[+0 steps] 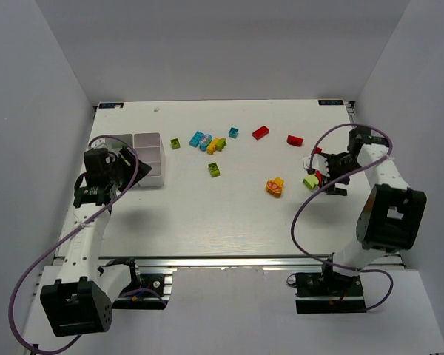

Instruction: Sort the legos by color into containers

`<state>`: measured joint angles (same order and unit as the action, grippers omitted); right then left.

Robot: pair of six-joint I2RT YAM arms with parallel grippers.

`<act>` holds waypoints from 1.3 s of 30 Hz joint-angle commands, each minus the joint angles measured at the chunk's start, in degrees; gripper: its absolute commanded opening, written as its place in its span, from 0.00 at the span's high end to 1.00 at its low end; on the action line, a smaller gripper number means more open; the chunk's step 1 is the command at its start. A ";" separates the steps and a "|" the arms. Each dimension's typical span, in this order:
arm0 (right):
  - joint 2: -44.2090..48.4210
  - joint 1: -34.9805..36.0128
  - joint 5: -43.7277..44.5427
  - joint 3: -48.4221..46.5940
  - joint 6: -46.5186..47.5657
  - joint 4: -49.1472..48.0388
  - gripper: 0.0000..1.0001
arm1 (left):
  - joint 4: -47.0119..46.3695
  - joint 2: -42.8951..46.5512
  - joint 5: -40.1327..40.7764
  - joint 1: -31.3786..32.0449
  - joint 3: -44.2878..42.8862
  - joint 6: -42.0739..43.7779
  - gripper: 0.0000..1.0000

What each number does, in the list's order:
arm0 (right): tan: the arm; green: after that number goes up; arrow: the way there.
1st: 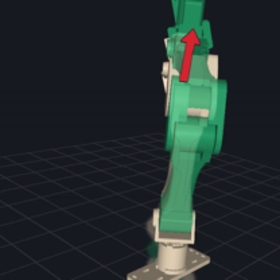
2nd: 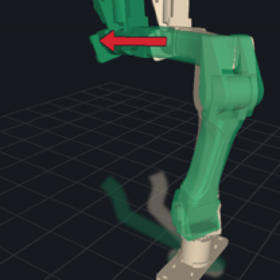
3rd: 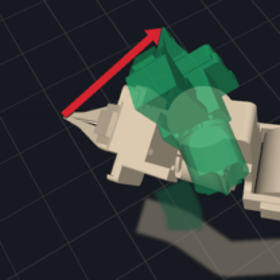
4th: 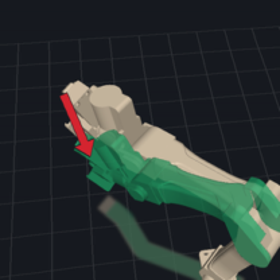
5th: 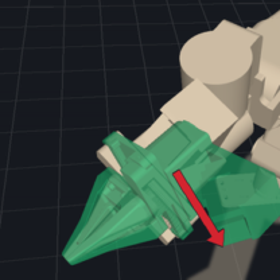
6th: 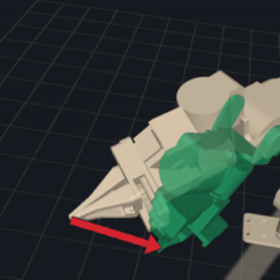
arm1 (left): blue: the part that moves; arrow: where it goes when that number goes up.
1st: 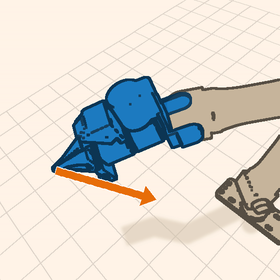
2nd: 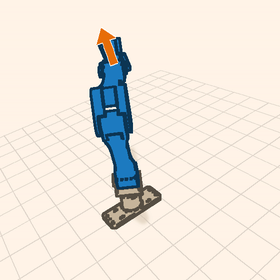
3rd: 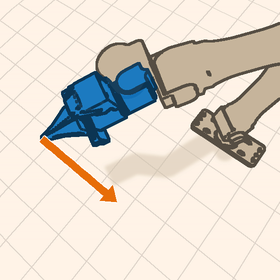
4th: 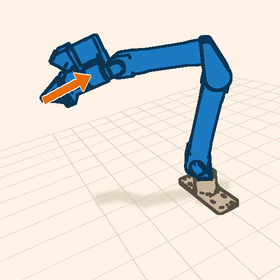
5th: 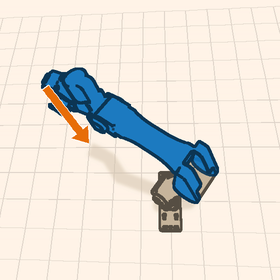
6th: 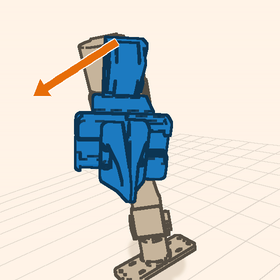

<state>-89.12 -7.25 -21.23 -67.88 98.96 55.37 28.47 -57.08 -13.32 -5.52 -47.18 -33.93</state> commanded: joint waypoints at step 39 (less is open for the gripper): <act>-25.05 3.82 -0.75 -11.66 29.98 -0.70 0.11 | -2.89 4.87 -8.38 -0.19 3.31 -5.97 0.02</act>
<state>-113.19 -3.46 -23.77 -79.00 113.06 55.96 28.18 -52.95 -18.04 -5.52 -43.66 -38.79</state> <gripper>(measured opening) 0.895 0.978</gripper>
